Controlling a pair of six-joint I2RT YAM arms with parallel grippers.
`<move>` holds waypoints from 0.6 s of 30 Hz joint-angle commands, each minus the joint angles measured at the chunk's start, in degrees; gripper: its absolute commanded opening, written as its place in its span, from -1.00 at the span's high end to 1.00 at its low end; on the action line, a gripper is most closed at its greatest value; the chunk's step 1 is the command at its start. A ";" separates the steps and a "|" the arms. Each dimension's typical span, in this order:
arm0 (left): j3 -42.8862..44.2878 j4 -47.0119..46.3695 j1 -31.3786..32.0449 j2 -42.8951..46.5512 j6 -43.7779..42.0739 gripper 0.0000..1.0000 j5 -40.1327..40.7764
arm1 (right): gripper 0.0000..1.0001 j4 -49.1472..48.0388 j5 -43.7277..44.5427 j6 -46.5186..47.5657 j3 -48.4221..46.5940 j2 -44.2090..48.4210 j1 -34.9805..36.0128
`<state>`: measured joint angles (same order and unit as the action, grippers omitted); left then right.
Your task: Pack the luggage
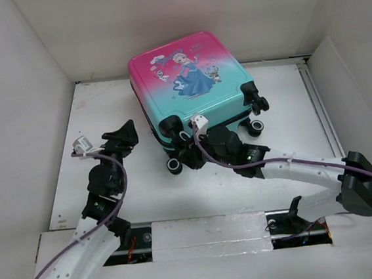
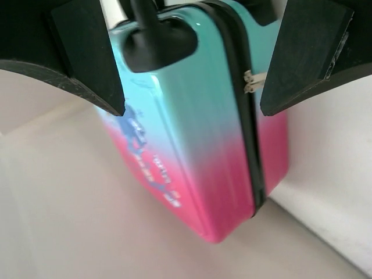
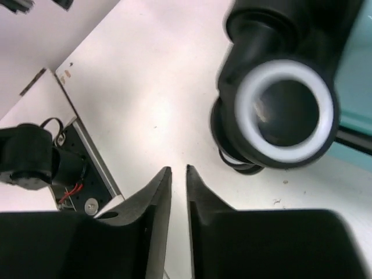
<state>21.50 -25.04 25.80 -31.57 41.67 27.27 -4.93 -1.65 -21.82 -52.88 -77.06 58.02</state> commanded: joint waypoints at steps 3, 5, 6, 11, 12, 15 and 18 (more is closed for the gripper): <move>4.51 5.96 0.30 6.08 -2.21 -0.99 -5.81 | 0.05 -5.09 3.05 0.12 -1.87 5.49 1.75; 6.88 6.49 0.30 6.08 -2.90 -0.99 -9.57 | -0.25 -4.31 5.24 0.12 -0.30 8.31 1.75; 7.76 7.01 0.30 6.08 -3.52 -0.99 -10.99 | -0.46 -3.78 6.21 0.12 1.01 9.89 1.75; 10.93 13.95 0.30 7.22 -3.53 -0.99 -14.43 | -1.00 0.52 14.73 0.12 6.73 23.86 2.27; 10.33 14.75 0.30 7.84 -3.53 -0.99 -15.39 | -1.00 1.23 17.62 0.12 7.87 25.97 2.27; 6.74 16.68 0.30 12.05 -3.00 -0.99 -17.24 | -1.00 4.47 20.97 0.12 12.00 34.32 2.27; 2.95 17.38 0.30 17.41 -3.52 -0.99 -18.48 | -1.00 6.68 22.04 -1.20 16.05 40.66 2.27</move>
<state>27.22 -9.74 25.82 -17.41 39.22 11.86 -2.11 15.97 -22.13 -39.42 -39.57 59.72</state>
